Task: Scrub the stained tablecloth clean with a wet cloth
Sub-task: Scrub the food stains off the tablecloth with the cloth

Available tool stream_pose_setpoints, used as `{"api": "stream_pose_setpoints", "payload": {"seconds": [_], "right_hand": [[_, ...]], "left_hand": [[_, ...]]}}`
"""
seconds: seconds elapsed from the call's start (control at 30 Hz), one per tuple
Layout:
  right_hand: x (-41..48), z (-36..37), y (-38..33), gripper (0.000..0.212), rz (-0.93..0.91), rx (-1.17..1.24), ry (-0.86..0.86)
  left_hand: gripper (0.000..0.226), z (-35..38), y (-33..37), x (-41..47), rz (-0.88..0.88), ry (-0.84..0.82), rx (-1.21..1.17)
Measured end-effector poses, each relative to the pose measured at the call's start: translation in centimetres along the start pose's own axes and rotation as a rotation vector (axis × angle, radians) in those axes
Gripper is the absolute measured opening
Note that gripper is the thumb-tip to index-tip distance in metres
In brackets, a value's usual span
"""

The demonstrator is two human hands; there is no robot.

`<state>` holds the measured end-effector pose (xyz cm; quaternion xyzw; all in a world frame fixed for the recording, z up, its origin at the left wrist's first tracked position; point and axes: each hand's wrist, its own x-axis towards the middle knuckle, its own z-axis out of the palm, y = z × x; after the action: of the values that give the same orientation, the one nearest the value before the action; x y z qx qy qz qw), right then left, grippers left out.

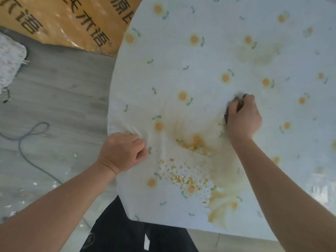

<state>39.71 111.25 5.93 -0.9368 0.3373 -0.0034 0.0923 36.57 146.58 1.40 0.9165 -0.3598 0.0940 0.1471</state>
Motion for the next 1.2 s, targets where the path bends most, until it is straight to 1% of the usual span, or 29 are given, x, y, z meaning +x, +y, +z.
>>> {"api": "stream_pose_setpoints", "payload": {"seconds": [0.07,0.1,0.13,0.2,0.27,0.3,0.33,0.37,0.4,0.47,0.5,0.57,0.63,0.73,0.8,0.83,0.9,0.93,0.97,1.0,1.07,1.1,1.13,1.17,1.2], "right_hand": [[-5.1,0.4,0.0,0.02,0.04,0.034,-0.054],[-7.5,0.7,-1.1,0.02,-0.004,0.06,-0.093],[-9.5,1.1,-2.7,0.019,-0.095,0.087,-0.135],[-11.7,2.3,-6.3,0.021,-0.352,0.127,-0.164],[-10.7,3.4,-9.3,0.019,-0.601,0.14,-0.089],[-9.4,3.6,-9.9,0.017,-0.665,0.139,-0.052],[-7.6,3.6,-9.9,0.016,-0.671,0.124,-0.04],[-5.8,3.2,-9.2,0.015,-0.612,0.099,-0.04],[-4.0,2.8,-7.6,0.015,-0.508,0.063,-0.05],[-2.5,1.6,-2.7,0.015,-0.235,0.054,-0.01],[-2.7,1.0,-0.4,0.015,-0.102,0.063,0.018],[-5.2,0.3,2.4,0.016,0.054,0.057,0.057],[-9.7,0.8,2.1,0.017,0.084,0.078,0.041],[-16.1,2.4,-2.2,0.014,-0.012,0.154,-0.035],[-19.5,3.5,-5.6,0.013,-0.164,0.198,-0.071],[-20.2,4.0,-7.0,0.014,-0.261,0.207,-0.059],[-18.8,4.3,-8.2,0.015,-0.455,0.195,-0.01],[-16.9,4.1,-8.2,0.014,-0.489,0.18,-0.024],[-14.4,3.7,-7.6,0.014,-0.454,0.152,-0.035],[-11.7,2.9,-6.8,0.014,-0.354,0.122,-0.045],[-7.8,1.7,-3.6,0.016,-0.084,0.11,0.015],[-7.4,1.3,-2.0,0.016,0.015,0.121,0.045],[-8.3,1.2,-0.7,0.016,0.075,0.118,0.057],[-10.2,1.6,0.2,0.017,0.092,0.108,0.072],[-12.9,1.9,0.5,0.019,0.065,0.115,0.068]], "left_hand": [[0.033,-0.1,0.1,0.2,-0.007,-0.001,0.038],[0.034,-0.1,0.2,0.3,-0.003,0.004,0.052],[0.034,-0.2,0.3,0.3,0.003,0.007,0.065],[0.033,-0.1,0.2,0.3,0.007,0.003,0.091],[0.032,0.0,0.1,0.4,0.007,-0.006,0.09],[0.032,0.1,0.1,0.3,0.014,-0.005,0.092],[0.033,0.1,0.1,0.4,0.011,-0.007,0.09],[0.034,0.0,0.1,0.4,0.004,-0.008,0.086],[0.035,-0.1,0.2,0.5,-0.005,-0.008,0.082],[0.036,0.0,0.5,0.2,-0.012,0.0,0.082],[0.035,-0.1,0.5,0.2,-0.021,0.001,0.08],[0.035,-0.1,0.5,0.2,-0.048,0.001,0.065],[0.035,-0.1,0.5,0.3,-0.061,0.008,0.045],[0.034,0.0,0.5,0.4,-0.072,0.0,0.03],[0.034,-0.1,0.7,0.1,-0.091,-0.036,0.036],[0.034,-0.2,0.7,0.1,-0.09,-0.047,0.034],[0.035,-0.1,0.8,0.0,-0.081,-0.052,0.041],[0.034,0.0,0.7,0.0,-0.079,-0.04,0.047],[0.033,0.0,0.6,0.0,-0.079,-0.025,0.05],[0.033,0.0,0.5,0.0,-0.079,-0.01,0.047],[0.032,0.1,0.6,0.0,-0.08,0.018,0.042],[0.032,0.1,0.6,0.0,-0.084,0.019,0.038],[0.032,0.2,0.6,-0.1,-0.087,0.021,0.029],[0.032,0.3,0.7,0.0,-0.09,0.023,0.022],[0.032,0.2,0.7,0.0,-0.096,0.023,0.02]]}}
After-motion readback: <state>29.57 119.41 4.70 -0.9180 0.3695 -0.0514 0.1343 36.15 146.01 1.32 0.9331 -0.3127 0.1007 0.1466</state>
